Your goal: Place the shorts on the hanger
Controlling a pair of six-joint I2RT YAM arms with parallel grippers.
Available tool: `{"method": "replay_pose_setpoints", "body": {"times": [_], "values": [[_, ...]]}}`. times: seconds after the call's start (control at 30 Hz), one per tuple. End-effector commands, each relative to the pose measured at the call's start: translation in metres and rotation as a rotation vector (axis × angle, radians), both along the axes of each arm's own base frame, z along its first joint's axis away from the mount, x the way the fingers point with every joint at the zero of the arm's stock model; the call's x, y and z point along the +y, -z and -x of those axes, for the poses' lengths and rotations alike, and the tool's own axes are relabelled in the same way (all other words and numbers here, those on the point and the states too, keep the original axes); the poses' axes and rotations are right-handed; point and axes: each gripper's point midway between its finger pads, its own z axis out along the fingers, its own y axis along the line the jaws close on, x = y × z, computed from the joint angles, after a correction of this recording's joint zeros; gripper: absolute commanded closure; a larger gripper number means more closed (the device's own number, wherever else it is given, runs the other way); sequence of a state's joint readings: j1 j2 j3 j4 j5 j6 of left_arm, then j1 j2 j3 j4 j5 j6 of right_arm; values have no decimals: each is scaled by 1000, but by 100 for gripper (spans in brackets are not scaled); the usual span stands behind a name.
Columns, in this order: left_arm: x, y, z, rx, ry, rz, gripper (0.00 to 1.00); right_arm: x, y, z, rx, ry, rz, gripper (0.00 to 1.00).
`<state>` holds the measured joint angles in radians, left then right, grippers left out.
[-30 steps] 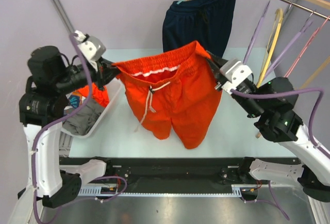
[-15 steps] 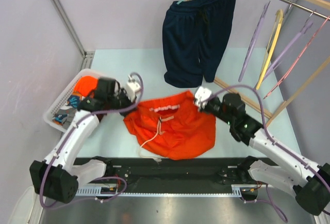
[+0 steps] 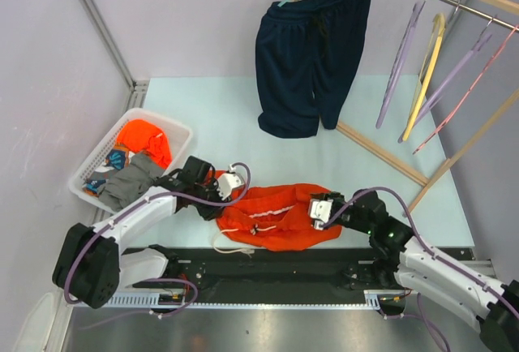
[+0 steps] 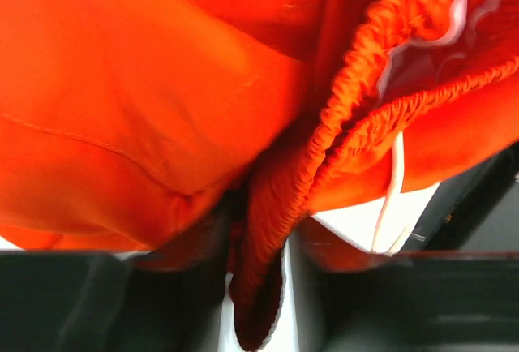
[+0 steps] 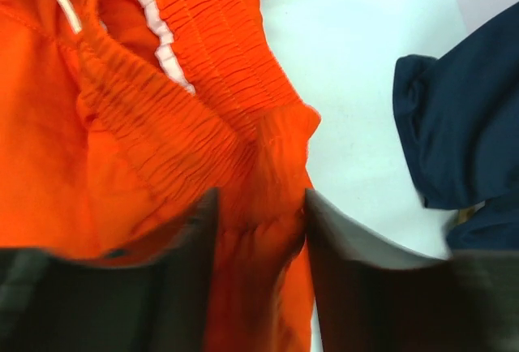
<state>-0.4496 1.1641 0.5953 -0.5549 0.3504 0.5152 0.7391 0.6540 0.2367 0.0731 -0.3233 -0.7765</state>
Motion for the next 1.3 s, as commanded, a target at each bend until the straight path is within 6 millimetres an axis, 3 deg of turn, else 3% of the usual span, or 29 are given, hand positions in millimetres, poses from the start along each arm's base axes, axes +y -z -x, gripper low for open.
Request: {"method": "replay_pose_setpoints", "body": {"times": [0.0,0.1,0.13,0.17,0.2,0.23,0.33,0.37,0.4,0.43,0.47,0.5,0.53,0.57,0.67,0.7,0.77,0.83,0.87,1.03,1.2,1.27], "values": [[-11,-44,-5,-86,110,54,55,4,-53,9,-94,-65,-27,36],[-20,-89,-2,-145,137,133,34,3,-81,26,-85,-101,-32,17],[-23,-108,-2,-186,138,166,29,4,-111,30,-104,-107,-66,14],[-26,-123,-1,-203,139,194,25,4,-125,35,-108,-111,-71,12],[-29,-149,-3,-239,127,226,23,4,-123,47,-72,-147,-30,7],[-32,-165,-4,-262,125,252,22,3,-158,54,-109,-163,-67,5],[-44,-226,-14,-347,101,353,19,1,-184,69,-60,-167,-68,4],[-49,-238,-19,-350,92,378,17,-3,-206,75,-40,-162,-97,3],[-56,-267,-26,-396,76,434,16,-3,-220,78,-29,-158,-125,3],[-59,-279,-32,-411,66,457,15,1,-227,77,-8,-148,-135,3],[-65,-284,-40,-403,61,471,15,-2,-253,78,-4,-134,-201,3],[-71,-302,-43,-423,66,513,15,-3,-266,74,2,-110,-239,3],[-75,-307,-46,-421,68,528,15,-5,-277,59,11,-37,-269,3],[-80,-310,-51,-416,64,541,15,-9,-311,55,-12,-7,-350,5],[-86,-315,-53,-390,51,580,15,-17,-360,29,-2,139,-511,8],[-88,-314,-53,-382,47,592,14,-26,-385,26,16,189,-615,10],[-88,-314,-52,-379,45,603,14,-55,-411,-2,-13,392,-739,13],[-87,-313,-50,-383,39,606,14,-81,-429,-17,23,558,-878,11],[-86,-313,-50,-388,38,606,14,-98,-433,-24,23,634,-923,10],[-74,-328,-54,-498,27,568,12,-131,-448,-30,100,775,-1148,10],[-66,-349,-53,-585,19,559,11,-166,-431,-58,153,1046,-1210,17],[-64,-350,-51,-591,18,562,10,-165,-424,-69,174,1075,-1206,21]]}}
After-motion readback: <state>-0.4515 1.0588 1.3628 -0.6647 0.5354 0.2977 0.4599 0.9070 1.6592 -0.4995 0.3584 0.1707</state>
